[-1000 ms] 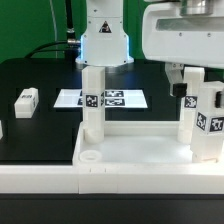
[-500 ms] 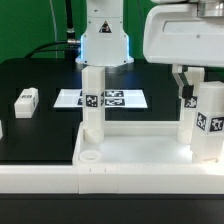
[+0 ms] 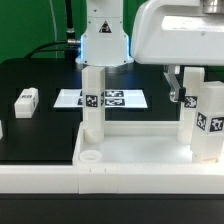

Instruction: Assemble desk

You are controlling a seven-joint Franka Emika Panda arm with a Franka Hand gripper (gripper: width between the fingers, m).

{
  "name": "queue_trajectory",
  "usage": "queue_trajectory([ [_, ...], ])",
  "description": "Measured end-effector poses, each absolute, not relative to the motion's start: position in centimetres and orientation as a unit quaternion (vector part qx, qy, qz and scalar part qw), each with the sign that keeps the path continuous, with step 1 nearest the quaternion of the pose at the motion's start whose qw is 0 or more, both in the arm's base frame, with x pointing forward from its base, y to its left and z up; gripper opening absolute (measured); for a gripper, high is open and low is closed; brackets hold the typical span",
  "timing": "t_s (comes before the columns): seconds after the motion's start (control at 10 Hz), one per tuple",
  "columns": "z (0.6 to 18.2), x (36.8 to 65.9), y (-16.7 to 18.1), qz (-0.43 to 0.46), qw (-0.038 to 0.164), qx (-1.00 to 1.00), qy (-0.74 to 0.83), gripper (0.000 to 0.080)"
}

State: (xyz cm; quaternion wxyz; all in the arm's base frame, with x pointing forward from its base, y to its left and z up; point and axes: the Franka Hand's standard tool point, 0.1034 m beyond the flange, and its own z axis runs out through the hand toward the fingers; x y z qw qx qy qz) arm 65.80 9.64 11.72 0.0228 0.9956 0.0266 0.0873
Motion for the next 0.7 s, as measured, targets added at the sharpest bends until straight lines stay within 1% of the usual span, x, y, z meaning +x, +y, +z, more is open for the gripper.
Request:
queue_trajectory([
  [0.1,11.72,65.80,9.63,0.087,0.022,0.996,0.018,0.0622],
  [0.2,11.71,65.80,9.64,0.088,0.022,0.996,0.014,0.0443],
  [0.3,11.71,65.79,9.68,0.088,0.018,0.996,-0.021,0.0443],
  [0.4,11.69,65.78,9.66,0.089,0.015,0.994,-0.057,0.0291],
  [0.6,11.56,65.80,9.66,0.089,0.008,0.986,-0.139,0.0291],
  [0.7,11.48,66.19,9.62,0.090,0.002,0.974,-0.206,0.0291],
])
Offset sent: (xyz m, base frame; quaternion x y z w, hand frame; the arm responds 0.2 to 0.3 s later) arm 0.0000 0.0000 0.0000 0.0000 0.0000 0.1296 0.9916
